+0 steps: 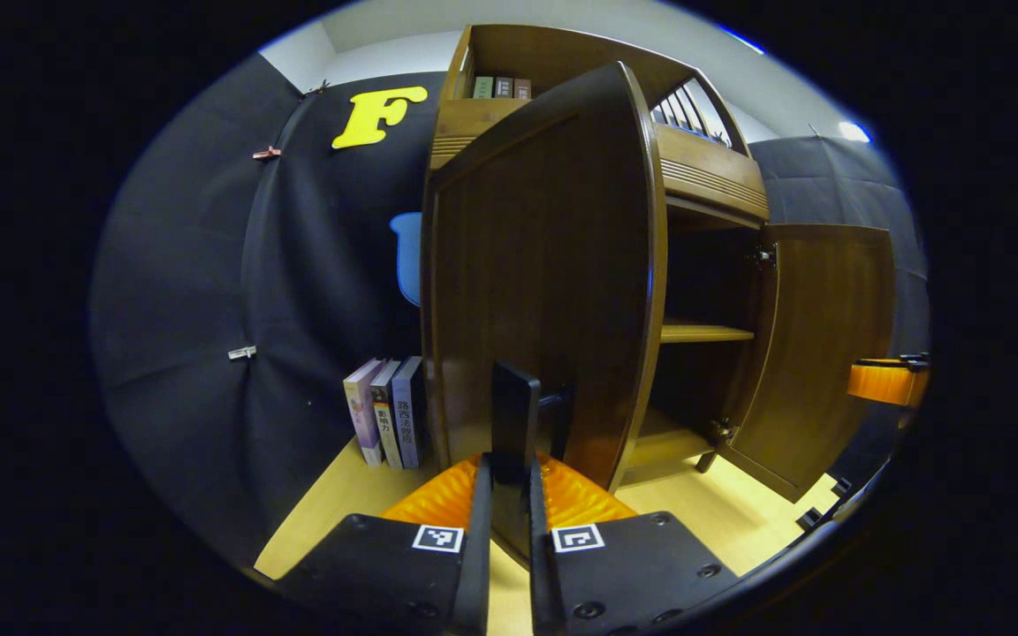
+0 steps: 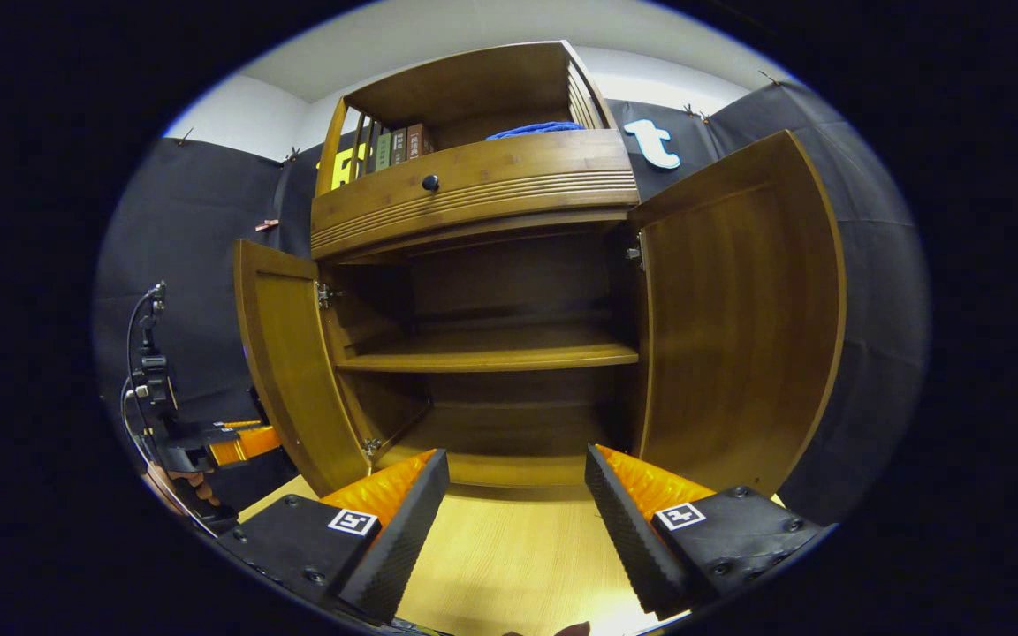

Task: Open the right door of the double-door shoe cabinet with the right hand, and open the left door with the left hand.

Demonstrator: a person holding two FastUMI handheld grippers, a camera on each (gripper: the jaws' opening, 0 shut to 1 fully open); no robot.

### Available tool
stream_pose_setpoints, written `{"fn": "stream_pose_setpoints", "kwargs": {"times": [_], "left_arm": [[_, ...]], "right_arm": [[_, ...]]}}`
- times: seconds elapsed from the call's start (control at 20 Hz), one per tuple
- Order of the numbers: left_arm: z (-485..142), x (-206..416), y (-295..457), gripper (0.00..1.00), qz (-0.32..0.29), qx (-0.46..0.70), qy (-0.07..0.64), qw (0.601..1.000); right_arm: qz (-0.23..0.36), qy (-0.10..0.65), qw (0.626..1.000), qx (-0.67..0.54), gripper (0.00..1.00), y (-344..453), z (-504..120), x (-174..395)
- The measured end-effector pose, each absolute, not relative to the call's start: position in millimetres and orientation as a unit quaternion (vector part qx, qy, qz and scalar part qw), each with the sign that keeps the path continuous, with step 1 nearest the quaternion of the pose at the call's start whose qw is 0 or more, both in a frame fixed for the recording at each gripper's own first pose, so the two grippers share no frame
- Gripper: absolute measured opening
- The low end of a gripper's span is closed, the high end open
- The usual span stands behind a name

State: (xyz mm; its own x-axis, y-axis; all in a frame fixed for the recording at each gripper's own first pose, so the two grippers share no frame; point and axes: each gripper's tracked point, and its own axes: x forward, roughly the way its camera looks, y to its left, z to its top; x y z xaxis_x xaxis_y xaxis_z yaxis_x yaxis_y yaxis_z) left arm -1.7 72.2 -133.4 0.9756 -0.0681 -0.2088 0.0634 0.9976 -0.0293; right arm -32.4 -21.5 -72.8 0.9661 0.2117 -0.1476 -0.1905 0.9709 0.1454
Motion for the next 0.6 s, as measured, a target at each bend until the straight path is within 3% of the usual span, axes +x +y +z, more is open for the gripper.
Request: {"fn": "stream_pose_setpoints", "kwargs": {"times": [0.6], "left_arm": [[-131,-15,141,0.17,-0.012,-0.031,0.095,0.995]], "right_arm": [[0.117,0.087,0.988,0.059,0.98,-11,-78,-26]]}}
